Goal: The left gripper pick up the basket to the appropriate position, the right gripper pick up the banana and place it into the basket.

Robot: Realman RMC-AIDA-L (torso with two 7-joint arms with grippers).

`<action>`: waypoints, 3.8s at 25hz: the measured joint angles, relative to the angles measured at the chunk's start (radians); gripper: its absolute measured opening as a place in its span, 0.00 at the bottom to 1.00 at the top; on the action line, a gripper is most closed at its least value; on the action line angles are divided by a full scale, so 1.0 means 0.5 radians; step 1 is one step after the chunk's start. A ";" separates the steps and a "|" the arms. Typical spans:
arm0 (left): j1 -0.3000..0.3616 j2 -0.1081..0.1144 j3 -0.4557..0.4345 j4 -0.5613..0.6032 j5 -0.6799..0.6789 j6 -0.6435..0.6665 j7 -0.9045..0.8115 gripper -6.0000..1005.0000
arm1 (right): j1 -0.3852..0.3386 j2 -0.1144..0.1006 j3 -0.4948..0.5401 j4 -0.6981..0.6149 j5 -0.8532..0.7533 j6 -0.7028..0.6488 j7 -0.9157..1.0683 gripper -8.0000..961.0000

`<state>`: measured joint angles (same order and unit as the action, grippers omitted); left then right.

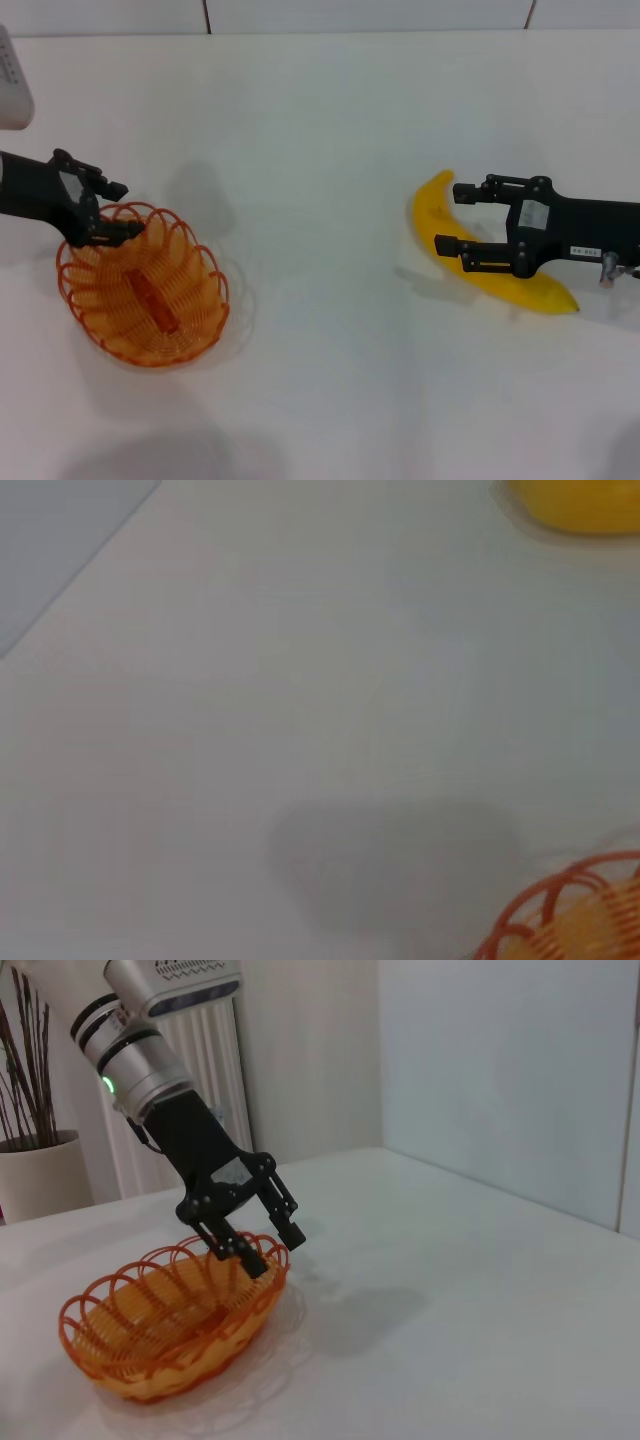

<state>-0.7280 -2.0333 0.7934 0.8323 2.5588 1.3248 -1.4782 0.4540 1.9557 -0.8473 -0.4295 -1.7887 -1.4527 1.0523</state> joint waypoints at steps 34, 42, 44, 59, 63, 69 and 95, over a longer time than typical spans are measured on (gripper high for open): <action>0.214 -0.002 0.062 0.219 -0.545 0.345 -0.261 0.07 | -0.025 -0.011 0.015 0.012 0.003 0.000 0.000 0.78; 0.234 -0.006 -0.135 0.141 -0.672 0.371 -0.424 0.05 | -0.034 -0.007 0.056 0.014 0.002 0.001 -0.005 0.78; 0.228 -0.008 -0.145 0.076 -0.671 0.292 -0.483 0.05 | -0.029 -0.003 0.056 0.010 0.002 0.005 -0.006 0.78; -0.151 -0.014 -0.110 -0.615 -0.599 -0.384 -0.699 0.06 | 0.022 0.033 0.056 0.002 0.006 0.085 -0.006 0.78; -0.200 -0.014 -0.062 -0.672 -0.573 -0.503 -0.738 0.07 | 0.043 0.052 0.056 0.002 0.026 0.122 -0.008 0.78; -0.277 -0.015 -0.047 -0.711 -0.574 -0.558 -0.754 0.08 | 0.063 0.066 0.056 0.001 0.028 0.167 -0.008 0.78; -0.385 -0.017 -0.047 -0.886 -0.477 -0.723 -0.858 0.14 | 0.094 0.086 0.056 0.007 0.080 0.184 -0.001 0.77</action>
<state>-0.9204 -2.0417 0.7701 0.3896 2.3205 0.9635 -1.9071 0.5012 1.9987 -0.8192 -0.4260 -1.7487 -1.3606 1.0517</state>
